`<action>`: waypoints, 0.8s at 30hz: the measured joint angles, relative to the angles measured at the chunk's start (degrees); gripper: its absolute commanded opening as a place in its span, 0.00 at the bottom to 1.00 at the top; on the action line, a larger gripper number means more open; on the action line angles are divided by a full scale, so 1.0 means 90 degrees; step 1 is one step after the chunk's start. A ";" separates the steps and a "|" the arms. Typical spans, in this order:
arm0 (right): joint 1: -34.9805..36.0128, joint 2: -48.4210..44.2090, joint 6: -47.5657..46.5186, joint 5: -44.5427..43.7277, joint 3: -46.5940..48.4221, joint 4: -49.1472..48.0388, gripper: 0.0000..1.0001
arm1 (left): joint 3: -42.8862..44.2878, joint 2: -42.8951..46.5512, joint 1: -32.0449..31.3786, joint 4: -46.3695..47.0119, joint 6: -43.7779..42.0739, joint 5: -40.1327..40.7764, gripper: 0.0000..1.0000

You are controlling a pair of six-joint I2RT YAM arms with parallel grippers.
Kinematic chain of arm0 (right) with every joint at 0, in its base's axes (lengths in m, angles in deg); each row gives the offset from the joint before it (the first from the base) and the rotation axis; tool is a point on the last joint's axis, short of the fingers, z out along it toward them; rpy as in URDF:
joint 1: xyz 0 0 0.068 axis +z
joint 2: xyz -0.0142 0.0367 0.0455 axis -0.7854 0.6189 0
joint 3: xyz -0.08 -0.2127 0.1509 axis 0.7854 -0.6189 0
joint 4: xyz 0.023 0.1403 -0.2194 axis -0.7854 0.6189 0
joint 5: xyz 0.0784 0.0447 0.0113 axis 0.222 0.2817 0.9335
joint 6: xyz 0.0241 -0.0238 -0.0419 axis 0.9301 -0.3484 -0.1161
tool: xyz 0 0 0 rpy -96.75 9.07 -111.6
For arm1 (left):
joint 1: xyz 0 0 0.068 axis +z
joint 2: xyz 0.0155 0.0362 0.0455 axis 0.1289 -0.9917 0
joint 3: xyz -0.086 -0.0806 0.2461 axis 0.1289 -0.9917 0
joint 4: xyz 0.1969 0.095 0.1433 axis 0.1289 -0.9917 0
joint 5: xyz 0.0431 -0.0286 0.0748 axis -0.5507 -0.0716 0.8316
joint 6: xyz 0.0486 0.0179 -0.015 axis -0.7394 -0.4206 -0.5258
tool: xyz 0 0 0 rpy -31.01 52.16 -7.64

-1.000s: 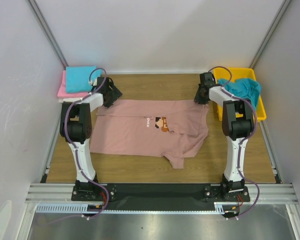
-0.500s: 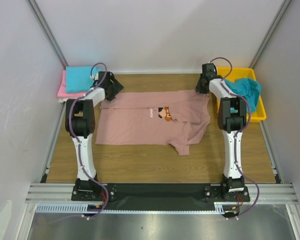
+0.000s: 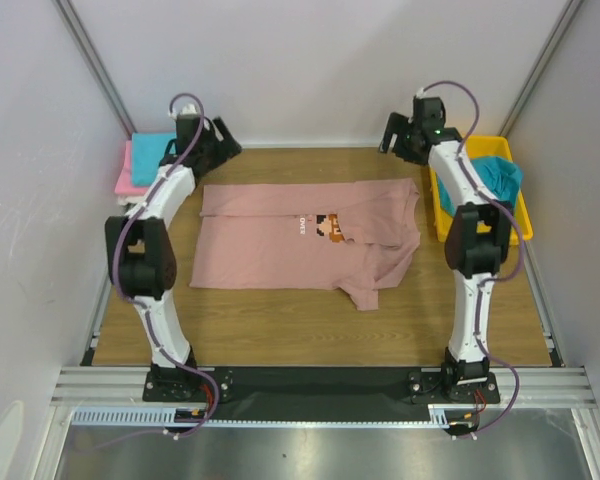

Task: Fold and stack the t-shirts
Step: Fold the tshirt

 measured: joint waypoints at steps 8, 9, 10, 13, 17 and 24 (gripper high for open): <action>0.0289 -0.4269 0.0539 0.0226 -0.3565 -0.0576 0.88 | -0.1532 0.3113 -0.1173 0.0189 -0.0182 0.0299 0.86; 0.0289 -0.4663 0.0619 0.0240 -0.3993 -0.0702 0.87 | -0.1870 0.3451 -0.1515 0.0172 -0.0090 0.0406 0.86; 0.0284 -0.5122 0.0719 0.0233 -0.4503 -0.0738 0.87 | -0.2115 0.3638 -0.1802 0.0177 0.0002 0.0478 0.86; 0.0277 -0.6084 0.0967 0.0185 -0.5875 -0.0733 0.85 | -0.2973 0.4058 -0.2871 0.0097 0.0423 0.0877 0.85; 0.0228 -0.6829 0.1183 -0.0136 -0.7298 -0.0248 0.83 | -0.3604 0.4010 -0.4316 -0.0255 0.0872 0.1668 0.84; -0.0398 -0.8313 0.1316 -0.0576 -0.8320 0.0765 0.82 | -0.2497 0.2565 -0.6419 -0.1163 0.0962 0.3067 0.85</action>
